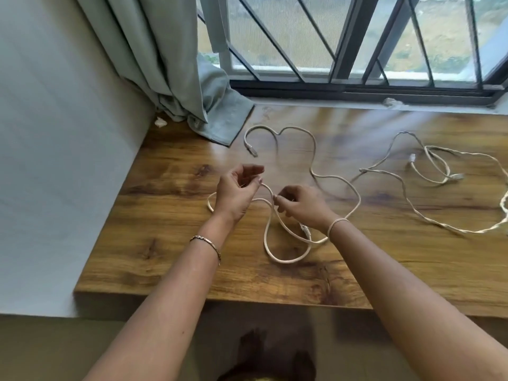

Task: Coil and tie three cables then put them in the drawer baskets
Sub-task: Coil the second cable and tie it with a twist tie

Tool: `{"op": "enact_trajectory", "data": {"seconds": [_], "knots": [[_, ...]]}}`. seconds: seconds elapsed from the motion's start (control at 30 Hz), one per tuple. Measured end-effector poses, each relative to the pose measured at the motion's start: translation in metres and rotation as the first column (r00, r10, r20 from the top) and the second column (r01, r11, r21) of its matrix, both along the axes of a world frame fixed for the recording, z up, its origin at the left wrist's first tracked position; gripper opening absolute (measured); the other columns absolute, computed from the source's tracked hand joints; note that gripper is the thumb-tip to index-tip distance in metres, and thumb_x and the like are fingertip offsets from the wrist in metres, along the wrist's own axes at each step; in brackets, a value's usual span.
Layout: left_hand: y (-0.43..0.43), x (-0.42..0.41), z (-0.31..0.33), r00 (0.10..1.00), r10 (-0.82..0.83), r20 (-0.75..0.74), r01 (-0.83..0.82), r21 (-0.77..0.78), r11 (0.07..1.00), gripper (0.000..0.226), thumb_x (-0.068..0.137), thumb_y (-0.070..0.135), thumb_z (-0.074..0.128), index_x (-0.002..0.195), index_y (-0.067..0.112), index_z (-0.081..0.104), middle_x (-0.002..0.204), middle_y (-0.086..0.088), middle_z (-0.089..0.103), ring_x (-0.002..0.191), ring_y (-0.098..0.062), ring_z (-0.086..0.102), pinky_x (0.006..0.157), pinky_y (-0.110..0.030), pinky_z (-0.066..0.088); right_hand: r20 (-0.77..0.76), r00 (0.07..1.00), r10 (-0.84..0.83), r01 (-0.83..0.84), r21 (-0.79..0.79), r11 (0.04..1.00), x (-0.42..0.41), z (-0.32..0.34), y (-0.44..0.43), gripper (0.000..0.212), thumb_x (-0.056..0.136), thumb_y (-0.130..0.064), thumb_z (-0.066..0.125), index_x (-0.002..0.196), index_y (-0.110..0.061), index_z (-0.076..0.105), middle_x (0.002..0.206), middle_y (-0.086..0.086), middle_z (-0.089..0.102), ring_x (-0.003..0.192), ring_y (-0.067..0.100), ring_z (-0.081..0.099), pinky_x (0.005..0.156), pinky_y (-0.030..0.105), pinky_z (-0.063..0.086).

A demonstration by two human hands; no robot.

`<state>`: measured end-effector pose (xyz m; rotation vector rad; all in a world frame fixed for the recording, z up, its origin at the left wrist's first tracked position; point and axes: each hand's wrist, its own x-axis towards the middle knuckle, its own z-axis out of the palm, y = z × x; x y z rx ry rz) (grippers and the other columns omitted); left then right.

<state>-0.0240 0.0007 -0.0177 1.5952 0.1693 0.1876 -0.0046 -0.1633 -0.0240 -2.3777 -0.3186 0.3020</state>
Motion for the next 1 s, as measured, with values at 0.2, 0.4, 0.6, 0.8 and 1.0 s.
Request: {"op": "enact_trajectory", "data": {"seconds": [0.2, 0.4, 0.6, 0.8, 1.0], "knots": [[-0.005, -0.016, -0.005, 0.997, 0.074, -0.015, -0.074, -0.016, 0.997, 0.021, 0.084, -0.007, 0.065, 0.102, 0.003, 0.066, 0.097, -0.004, 0.070, 0.084, -0.001, 0.065, 0.083, -0.016, 0.051, -0.016, 0.992, 0.126, -0.127, -0.161, 0.979, -0.008, -0.006, -0.004, 0.026, 0.070, -0.046, 0.077, 0.072, -0.022, 0.067, 0.074, -0.007, 0.070, 0.074, 0.010, 0.065, 0.067, 0.027, 0.051], [-0.007, -0.022, -0.003, 0.995, 0.099, -0.030, -0.101, -0.056, 0.993, 0.022, 0.083, -0.007, 0.065, 0.102, 0.004, 0.066, 0.097, -0.004, 0.069, 0.087, -0.007, 0.065, 0.083, -0.019, 0.052, 0.086, 0.987, 0.133, -0.116, -0.176, 0.978, -0.005, -0.009, -0.005, 0.020, 0.077, -0.041, 0.070, 0.078, -0.022, 0.070, 0.080, -0.004, 0.071, 0.078, 0.014, 0.065, 0.071, 0.032, 0.053], [-0.006, -0.029, -0.010, 0.993, 0.106, -0.057, -0.107, -0.027, 0.994, 0.022, 0.080, -0.007, 0.068, 0.093, 0.011, 0.067, 0.089, 0.001, 0.069, 0.079, -0.003, 0.065, 0.077, -0.015, 0.051, 0.020, 0.965, 0.262, -0.243, -0.308, 0.920, -0.011, -0.005, -0.004, 0.021, 0.068, -0.043, 0.074, 0.072, -0.025, 0.065, 0.075, -0.007, 0.069, 0.075, 0.013, 0.064, 0.068, 0.033, 0.054], [-0.008, -0.032, -0.004, 0.992, 0.124, -0.032, -0.126, -0.044, 0.991, 0.021, 0.081, -0.001, 0.071, 0.095, 0.015, 0.068, 0.096, -0.003, 0.072, 0.091, -0.011, 0.067, 0.083, -0.023, 0.053, 0.129, 0.971, 0.202, -0.156, -0.300, 0.941, -0.008, -0.005, -0.002, 0.012, 0.065, -0.035, 0.065, 0.070, -0.024, 0.064, 0.075, -0.002, 0.070, 0.075, 0.018, 0.064, 0.068, 0.032, 0.053], [-0.007, -0.041, 0.000, 0.961, 0.276, 0.012, -0.276, 0.005, 0.961, 0.014, 0.079, 0.004, 0.074, 0.091, 0.006, 0.069, 0.089, -0.009, 0.072, 0.079, -0.015, 0.064, 0.076, -0.026, 0.054, -0.238, 0.965, -0.114, 0.192, 0.335, 0.922, 0.005, 0.003, -0.001, 0.013, 0.083, -0.008, 0.064, 0.095, -0.003, 0.064, 0.073, 0.008, 0.071, 0.050, 0.016, 0.066, 0.050, 0.025, 0.052]]}}
